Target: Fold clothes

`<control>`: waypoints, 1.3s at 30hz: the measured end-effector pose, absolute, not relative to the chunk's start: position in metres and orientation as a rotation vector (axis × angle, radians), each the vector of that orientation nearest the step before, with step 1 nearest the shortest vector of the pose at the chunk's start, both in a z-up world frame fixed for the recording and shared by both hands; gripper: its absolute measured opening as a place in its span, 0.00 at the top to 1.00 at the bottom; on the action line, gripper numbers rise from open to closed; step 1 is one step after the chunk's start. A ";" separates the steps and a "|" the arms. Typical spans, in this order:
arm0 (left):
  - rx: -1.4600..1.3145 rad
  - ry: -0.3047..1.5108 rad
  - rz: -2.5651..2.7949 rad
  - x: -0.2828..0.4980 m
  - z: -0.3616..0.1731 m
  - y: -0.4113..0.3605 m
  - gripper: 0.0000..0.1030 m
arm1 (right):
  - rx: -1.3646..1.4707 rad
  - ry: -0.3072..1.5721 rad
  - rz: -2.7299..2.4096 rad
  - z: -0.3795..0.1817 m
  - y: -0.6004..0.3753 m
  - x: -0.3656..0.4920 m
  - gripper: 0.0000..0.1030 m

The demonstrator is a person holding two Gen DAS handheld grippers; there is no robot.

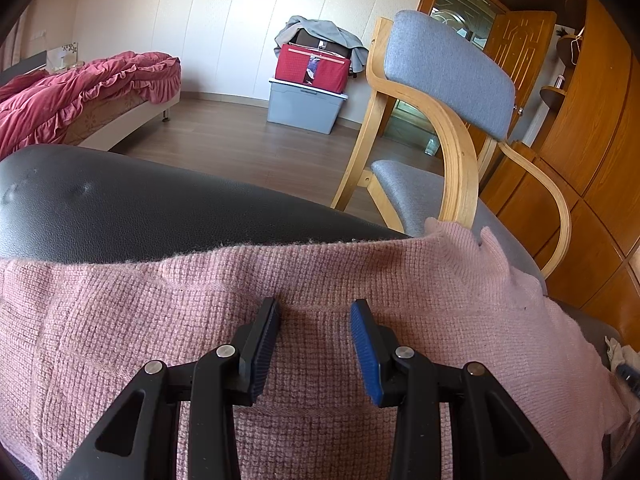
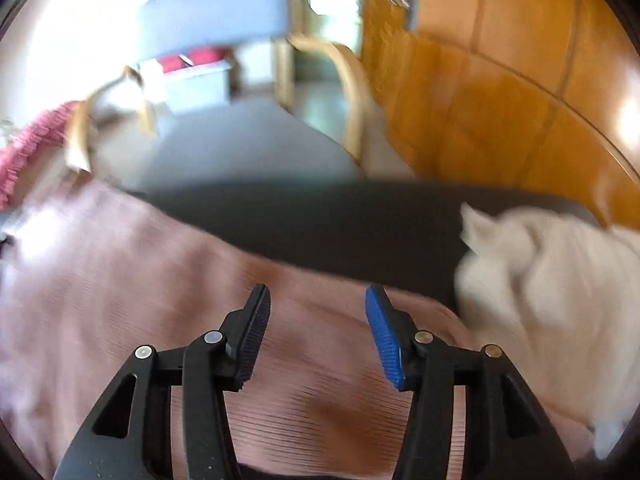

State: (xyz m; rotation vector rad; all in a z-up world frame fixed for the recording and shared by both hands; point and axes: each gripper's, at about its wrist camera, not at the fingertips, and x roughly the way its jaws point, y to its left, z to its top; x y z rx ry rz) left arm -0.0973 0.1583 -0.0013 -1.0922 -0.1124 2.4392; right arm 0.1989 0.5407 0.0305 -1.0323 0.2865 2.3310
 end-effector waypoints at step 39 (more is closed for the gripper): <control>-1.095 -0.302 2.366 -0.105 -0.005 0.135 0.64 | -1.173 0.495 2.731 -0.020 0.406 -0.018 0.79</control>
